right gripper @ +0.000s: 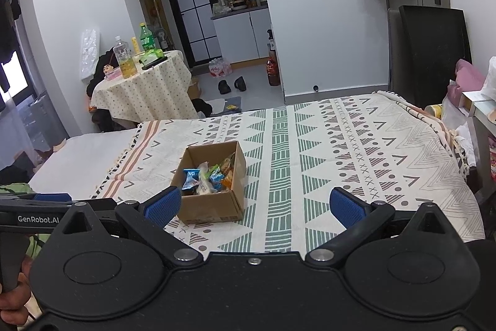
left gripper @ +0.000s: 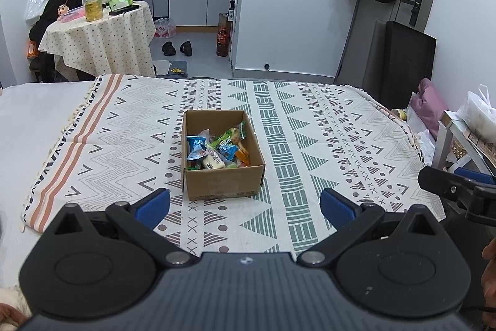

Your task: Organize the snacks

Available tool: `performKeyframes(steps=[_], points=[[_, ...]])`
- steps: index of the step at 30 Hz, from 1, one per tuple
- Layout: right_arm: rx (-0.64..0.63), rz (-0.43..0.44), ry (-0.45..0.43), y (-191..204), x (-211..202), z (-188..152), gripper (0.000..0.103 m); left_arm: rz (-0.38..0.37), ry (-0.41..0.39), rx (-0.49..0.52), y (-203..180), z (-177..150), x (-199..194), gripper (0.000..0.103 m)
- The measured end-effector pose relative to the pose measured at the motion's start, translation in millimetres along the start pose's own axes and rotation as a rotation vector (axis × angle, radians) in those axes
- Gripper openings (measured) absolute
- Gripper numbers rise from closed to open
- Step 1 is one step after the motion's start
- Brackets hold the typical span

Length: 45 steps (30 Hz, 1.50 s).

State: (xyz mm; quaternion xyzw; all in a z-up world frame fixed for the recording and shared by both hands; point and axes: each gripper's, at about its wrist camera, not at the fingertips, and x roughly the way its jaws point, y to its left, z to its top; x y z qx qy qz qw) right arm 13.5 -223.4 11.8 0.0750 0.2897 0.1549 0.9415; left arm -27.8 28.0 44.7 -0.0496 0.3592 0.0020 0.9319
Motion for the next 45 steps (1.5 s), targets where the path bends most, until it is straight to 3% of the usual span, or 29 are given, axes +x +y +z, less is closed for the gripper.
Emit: performKeyframes(steps=[45], points=[[0.001, -0.004, -0.007, 0.3, -8.9, -2.7, 0.103, -0.013, 0.006, 0.008, 0.5, -1.4, -4.4, 0.103]])
